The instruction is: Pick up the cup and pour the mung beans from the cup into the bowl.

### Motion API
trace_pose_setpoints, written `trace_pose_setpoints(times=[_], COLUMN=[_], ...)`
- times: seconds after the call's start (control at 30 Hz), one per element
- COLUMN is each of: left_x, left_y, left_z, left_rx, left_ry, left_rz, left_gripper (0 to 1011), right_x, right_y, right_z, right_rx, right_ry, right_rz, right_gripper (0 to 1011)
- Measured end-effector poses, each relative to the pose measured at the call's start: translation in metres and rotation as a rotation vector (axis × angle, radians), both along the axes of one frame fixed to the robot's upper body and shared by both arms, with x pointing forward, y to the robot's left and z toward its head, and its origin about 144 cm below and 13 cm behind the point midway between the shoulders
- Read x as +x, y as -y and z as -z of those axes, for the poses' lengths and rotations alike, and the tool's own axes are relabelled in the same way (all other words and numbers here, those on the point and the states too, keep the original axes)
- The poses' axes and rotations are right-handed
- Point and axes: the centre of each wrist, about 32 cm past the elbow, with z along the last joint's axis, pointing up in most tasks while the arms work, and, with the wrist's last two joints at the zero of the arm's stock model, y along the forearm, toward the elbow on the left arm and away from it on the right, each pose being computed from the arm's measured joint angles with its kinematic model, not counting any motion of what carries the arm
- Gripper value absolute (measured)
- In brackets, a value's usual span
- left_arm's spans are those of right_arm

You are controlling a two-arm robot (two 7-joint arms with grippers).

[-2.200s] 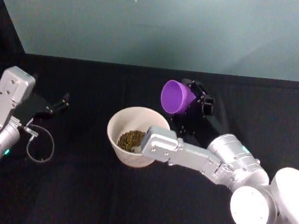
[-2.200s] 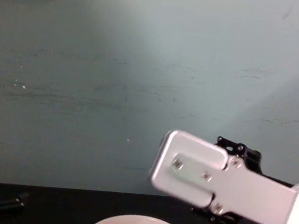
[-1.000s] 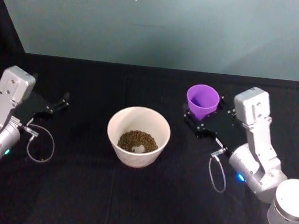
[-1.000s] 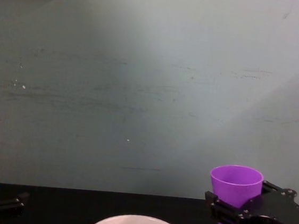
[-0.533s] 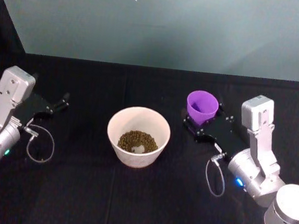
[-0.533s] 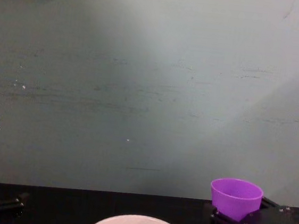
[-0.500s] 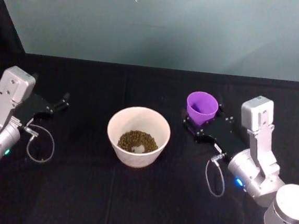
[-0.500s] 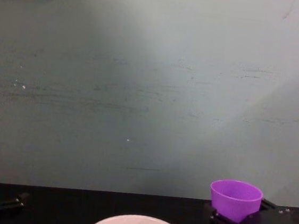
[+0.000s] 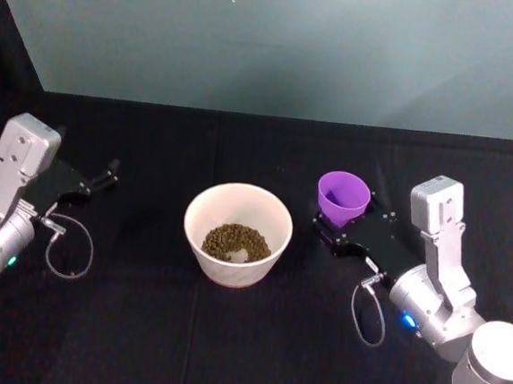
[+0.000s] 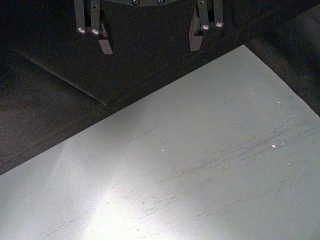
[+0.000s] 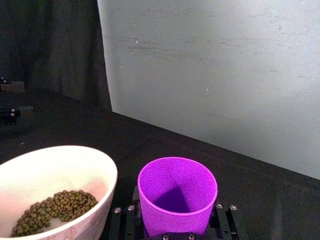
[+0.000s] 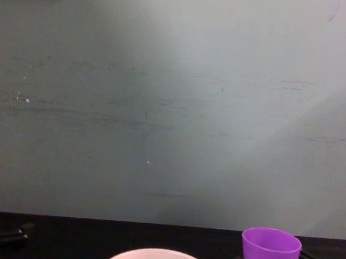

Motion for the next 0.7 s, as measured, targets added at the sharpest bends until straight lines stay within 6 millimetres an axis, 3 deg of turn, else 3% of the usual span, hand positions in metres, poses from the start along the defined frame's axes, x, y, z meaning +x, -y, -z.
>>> trace_pose_setpoints(times=[0.7], left_x=[0.0], left_y=[0.0], left_z=[0.0], left_rx=[0.0], left_ry=[0.0], left_rz=[0.0], left_gripper=[1000], right_x=[0.0022], right_y=[0.0028], right_z=[0.0105], right_rx=[-0.016], right_ry=[-0.021], right_rz=[0.0], right_gripper=[724])
